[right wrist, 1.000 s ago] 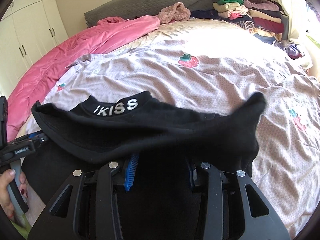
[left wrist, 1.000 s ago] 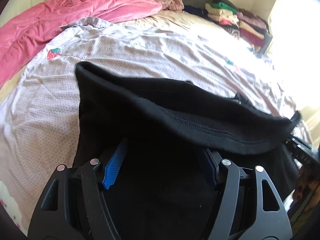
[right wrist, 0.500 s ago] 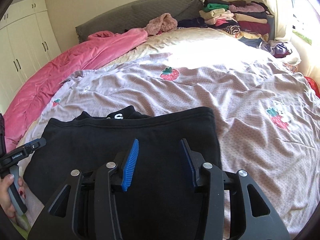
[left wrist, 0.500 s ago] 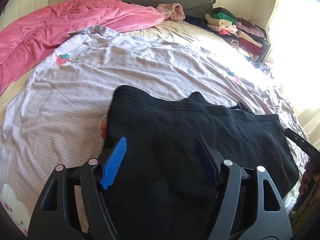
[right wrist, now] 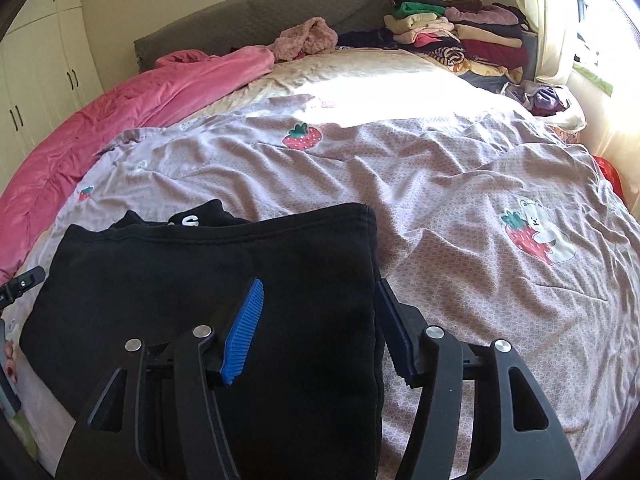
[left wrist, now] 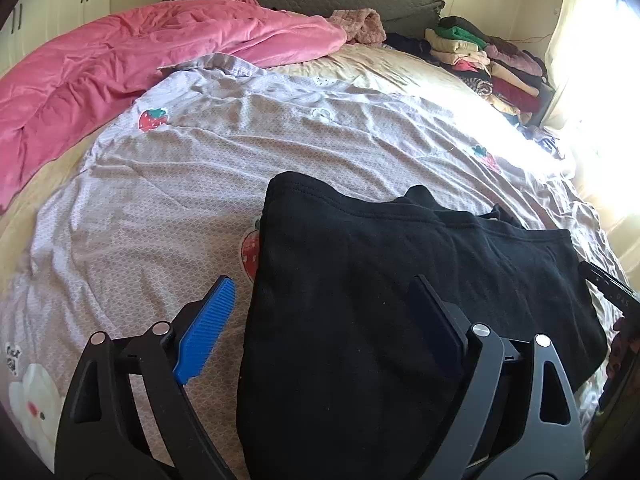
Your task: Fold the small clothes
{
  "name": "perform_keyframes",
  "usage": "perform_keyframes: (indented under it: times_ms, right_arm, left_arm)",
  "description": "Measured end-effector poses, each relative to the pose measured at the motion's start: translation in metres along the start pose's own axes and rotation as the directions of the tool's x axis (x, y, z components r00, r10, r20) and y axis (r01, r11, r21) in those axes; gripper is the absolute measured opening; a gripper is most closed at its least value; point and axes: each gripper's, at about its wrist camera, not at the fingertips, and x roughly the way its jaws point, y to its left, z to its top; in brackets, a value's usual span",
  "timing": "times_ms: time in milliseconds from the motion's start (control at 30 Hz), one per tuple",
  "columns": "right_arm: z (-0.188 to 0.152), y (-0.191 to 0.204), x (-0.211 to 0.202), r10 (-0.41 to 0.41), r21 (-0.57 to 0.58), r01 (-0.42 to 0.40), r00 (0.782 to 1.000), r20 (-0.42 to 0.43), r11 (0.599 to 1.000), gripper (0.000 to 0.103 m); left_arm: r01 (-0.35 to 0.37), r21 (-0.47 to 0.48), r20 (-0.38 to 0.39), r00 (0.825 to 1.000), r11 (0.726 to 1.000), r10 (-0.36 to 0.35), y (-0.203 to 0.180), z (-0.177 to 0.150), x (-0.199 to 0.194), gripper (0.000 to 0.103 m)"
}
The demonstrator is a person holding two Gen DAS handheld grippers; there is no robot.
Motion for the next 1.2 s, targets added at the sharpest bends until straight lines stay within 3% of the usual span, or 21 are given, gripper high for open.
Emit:
perform_keyframes:
  times_ms: [433,500,533,633,700,767,900,967,1100,1200]
  right_arm:
    - [0.005,-0.005,0.023,-0.004,0.012,0.004,1.000,-0.026,1.000,0.056]
    - [0.005,-0.005,0.025,0.006,0.011,-0.005,1.000,-0.030,1.000,0.046]
    - [0.005,-0.005,0.026,0.005,0.008,-0.005,0.999,-0.034,1.000,0.022]
    - [0.004,-0.006,0.023,0.018,0.008,-0.018,1.000,-0.016,1.000,0.013]
    - [0.005,-0.008,0.019,0.010,0.007,-0.010,1.000,0.005,1.000,0.006]
    - [0.006,-0.011,0.017,-0.022,-0.002,0.022,0.999,0.031,1.000,0.004]
    - [0.003,-0.012,0.030,-0.055,-0.013,0.055,0.998,-0.019,0.998,0.006]
    - [0.003,-0.012,0.032,-0.078,-0.013,0.078,0.996,-0.036,0.997,0.019]
    - [0.004,-0.012,0.018,-0.085,0.003,0.085,0.996,-0.009,0.996,0.033]
    - [0.004,-0.005,-0.001,-0.068,0.010,0.068,0.997,0.036,0.998,0.049]
  left_arm:
    - [-0.031,-0.012,-0.037,0.999,0.999,0.030,0.008,-0.004,0.015,0.086]
    - [-0.017,-0.027,-0.044,0.999,0.999,0.015,0.011,-0.005,0.020,0.086]
    - [-0.007,-0.035,-0.046,0.999,0.999,0.006,0.013,-0.006,0.022,0.083]
    - [0.039,-0.070,-0.070,0.997,0.997,-0.044,0.018,-0.009,0.030,0.021]
    - [0.043,-0.086,-0.062,0.997,0.995,-0.048,0.022,-0.010,0.029,0.017]
    - [0.039,-0.083,-0.060,0.997,0.996,-0.045,0.023,-0.009,0.028,0.017]
    - [0.021,-0.069,-0.082,0.996,0.997,-0.027,0.021,-0.013,0.035,0.021]
    - [0.015,-0.078,-0.083,0.996,0.997,-0.022,0.023,-0.013,0.035,0.027]
    - [-0.012,-0.081,-0.080,0.997,0.997,0.005,0.026,-0.011,0.024,0.040]
    - [-0.036,-0.068,-0.061,0.998,0.997,0.032,0.025,-0.007,0.014,0.059]
